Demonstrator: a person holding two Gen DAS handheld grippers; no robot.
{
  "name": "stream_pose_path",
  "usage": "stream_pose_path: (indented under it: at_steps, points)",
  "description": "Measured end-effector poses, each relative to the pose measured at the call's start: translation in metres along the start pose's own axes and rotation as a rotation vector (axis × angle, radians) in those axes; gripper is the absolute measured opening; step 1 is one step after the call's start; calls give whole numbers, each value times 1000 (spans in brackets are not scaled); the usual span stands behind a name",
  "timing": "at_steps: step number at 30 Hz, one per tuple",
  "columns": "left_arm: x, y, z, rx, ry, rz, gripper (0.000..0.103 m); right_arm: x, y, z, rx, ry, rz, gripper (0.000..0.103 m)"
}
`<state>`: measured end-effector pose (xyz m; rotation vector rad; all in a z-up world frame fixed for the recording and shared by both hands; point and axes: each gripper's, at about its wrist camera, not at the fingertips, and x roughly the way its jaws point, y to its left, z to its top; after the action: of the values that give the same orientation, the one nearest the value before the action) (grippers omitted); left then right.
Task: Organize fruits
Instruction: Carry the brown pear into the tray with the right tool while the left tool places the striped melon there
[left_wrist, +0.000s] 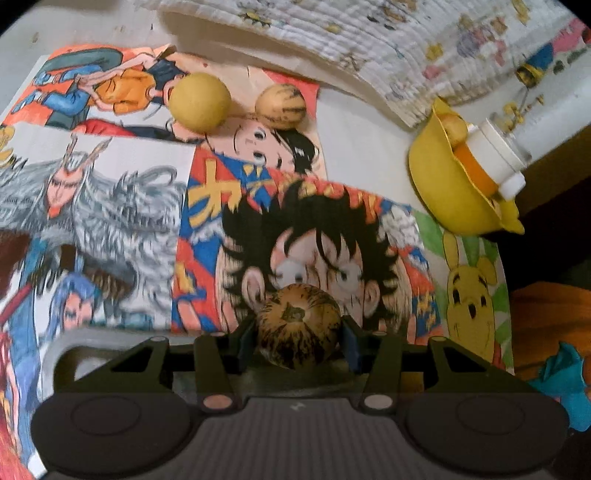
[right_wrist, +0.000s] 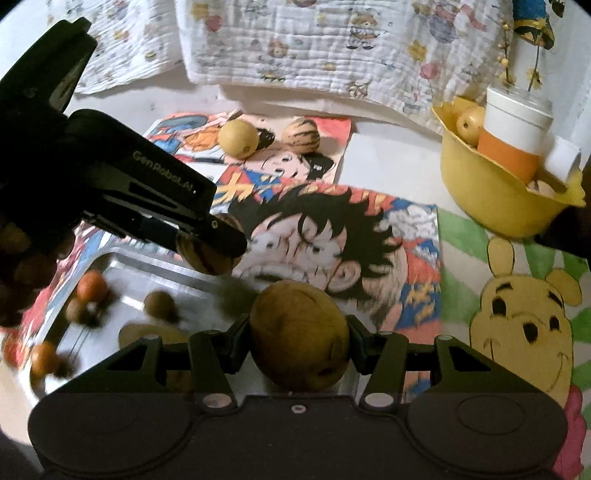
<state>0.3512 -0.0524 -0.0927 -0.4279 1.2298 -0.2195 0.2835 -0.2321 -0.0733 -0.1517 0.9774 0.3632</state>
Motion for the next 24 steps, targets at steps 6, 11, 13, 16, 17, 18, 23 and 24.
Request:
stream_pose_path:
  at_steps: [6,11,13,16,17,18,23,24]
  points:
    - [-4,-6,-26,6,26,2,52,-21,9,-29,-38,37,46,55]
    - [0,-21,-40,62,55,18,52,-31,20,-49,-85,75,93,55]
    - [1,-27,-43,85,65,26,52,-32,23,-53,-100,85,106,55]
    - [4,-37,-47,119,78,41,52,-33,26,-58,-117,103,118,55]
    - [6,-40,-48,131,81,45,52,-33,26,-60,-124,107,120,55]
    - [7,-43,-49,145,84,51,52,-33,27,-61,-132,113,121,55]
    - [17,-56,-52,214,97,95,52,-31,26,-68,-147,138,123,55]
    - [18,-57,-52,215,100,99,52,-30,26,-69,-148,146,122,55]
